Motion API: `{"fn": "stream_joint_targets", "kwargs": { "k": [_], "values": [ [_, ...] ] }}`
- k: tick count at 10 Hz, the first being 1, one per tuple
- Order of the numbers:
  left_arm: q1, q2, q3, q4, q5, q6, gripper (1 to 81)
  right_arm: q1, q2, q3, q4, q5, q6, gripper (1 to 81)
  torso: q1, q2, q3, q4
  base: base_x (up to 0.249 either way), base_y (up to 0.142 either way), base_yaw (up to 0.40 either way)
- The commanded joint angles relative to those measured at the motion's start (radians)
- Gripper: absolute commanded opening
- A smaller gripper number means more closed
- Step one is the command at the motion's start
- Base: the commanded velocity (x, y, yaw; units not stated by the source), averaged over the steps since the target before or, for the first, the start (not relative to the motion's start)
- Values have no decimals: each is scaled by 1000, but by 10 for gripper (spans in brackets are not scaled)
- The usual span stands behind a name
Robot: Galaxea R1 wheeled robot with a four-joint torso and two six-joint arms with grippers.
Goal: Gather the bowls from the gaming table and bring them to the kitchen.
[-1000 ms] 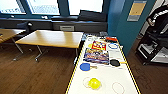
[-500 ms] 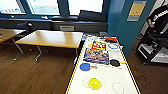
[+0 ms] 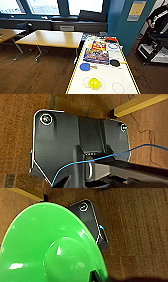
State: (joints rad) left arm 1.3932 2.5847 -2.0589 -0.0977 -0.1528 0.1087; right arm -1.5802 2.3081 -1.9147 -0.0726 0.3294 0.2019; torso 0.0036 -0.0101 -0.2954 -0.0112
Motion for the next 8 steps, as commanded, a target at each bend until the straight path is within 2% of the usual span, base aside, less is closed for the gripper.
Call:
{"fn": "stream_joint_targets", "kwargs": {
  "k": [1,5,8],
  "values": [
    [-39,-234,239,4,-10,-1,811,-19,7,-48,-44,-46,-4,10,0,0,0,0,0,0,0],
    [-107,-420,454,-1,-18,-4,811,-22,75,-136,-52,-46,-4,10,0,0,0,0,0,0,0],
    [-209,-567,657,-5,-16,-18,811,-22,82,-148,-52,-47,-4,10,0,0,0,0,0,0,0]
  ]
}}
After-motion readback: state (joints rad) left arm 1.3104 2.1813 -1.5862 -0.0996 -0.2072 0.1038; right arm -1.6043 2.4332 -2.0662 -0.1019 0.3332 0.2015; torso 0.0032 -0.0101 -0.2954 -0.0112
